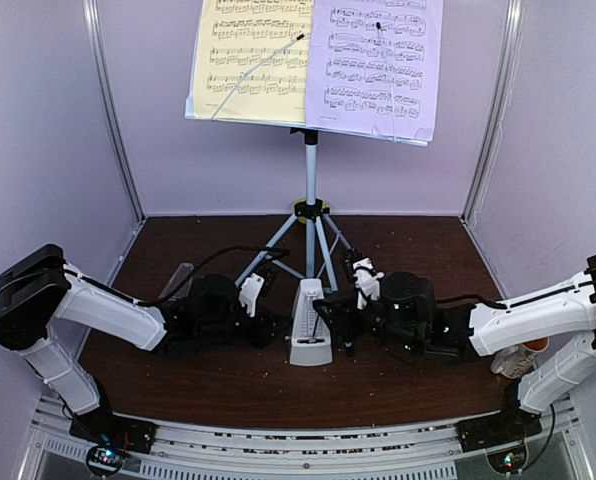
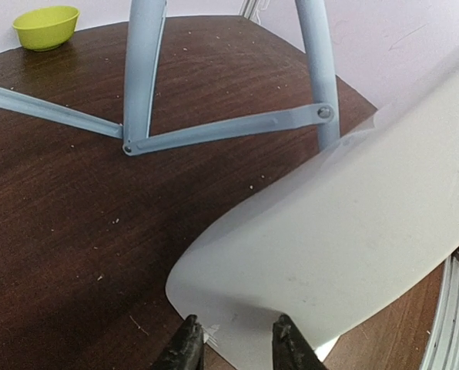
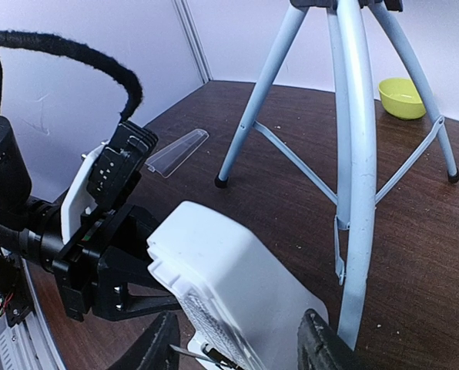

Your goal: Set up the instrument practice props

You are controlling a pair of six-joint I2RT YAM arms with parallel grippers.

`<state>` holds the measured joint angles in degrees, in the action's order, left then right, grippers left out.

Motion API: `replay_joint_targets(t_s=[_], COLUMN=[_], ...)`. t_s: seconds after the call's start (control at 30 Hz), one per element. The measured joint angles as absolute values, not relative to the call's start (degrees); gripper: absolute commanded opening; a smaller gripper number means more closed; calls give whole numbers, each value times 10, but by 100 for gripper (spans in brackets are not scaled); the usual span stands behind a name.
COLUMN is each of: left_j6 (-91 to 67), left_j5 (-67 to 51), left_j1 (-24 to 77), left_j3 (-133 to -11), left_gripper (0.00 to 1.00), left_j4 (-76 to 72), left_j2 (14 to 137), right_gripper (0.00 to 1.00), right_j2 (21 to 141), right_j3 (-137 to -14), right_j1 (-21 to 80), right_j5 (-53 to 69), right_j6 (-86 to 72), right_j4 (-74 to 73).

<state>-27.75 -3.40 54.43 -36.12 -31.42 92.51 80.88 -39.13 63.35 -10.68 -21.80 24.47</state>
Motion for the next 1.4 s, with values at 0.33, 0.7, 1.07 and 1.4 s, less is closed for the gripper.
replay_joint_targets(t_s=[0.33, 0.7, 1.07, 1.4], left_j6=[-275, -267, -270, -281], left_j5=[-18, 17, 45, 38], left_j1=[544, 544, 530, 417], left_j3=[-361, -354, -333, -307], left_gripper=[34, 34, 36, 38], left_j4=[-300, -285, -251, -175], left_j2=[909, 849, 795, 686], right_gripper=[53, 54, 60, 84], right_j2=[796, 761, 728, 622], right_j3=[-389, -328, -293, -298], right_j1=[633, 613, 604, 594], right_j5=[-145, -171, -175, -167], right_j6=[-225, -242, -251, -231], right_j4=[209, 195, 175, 143])
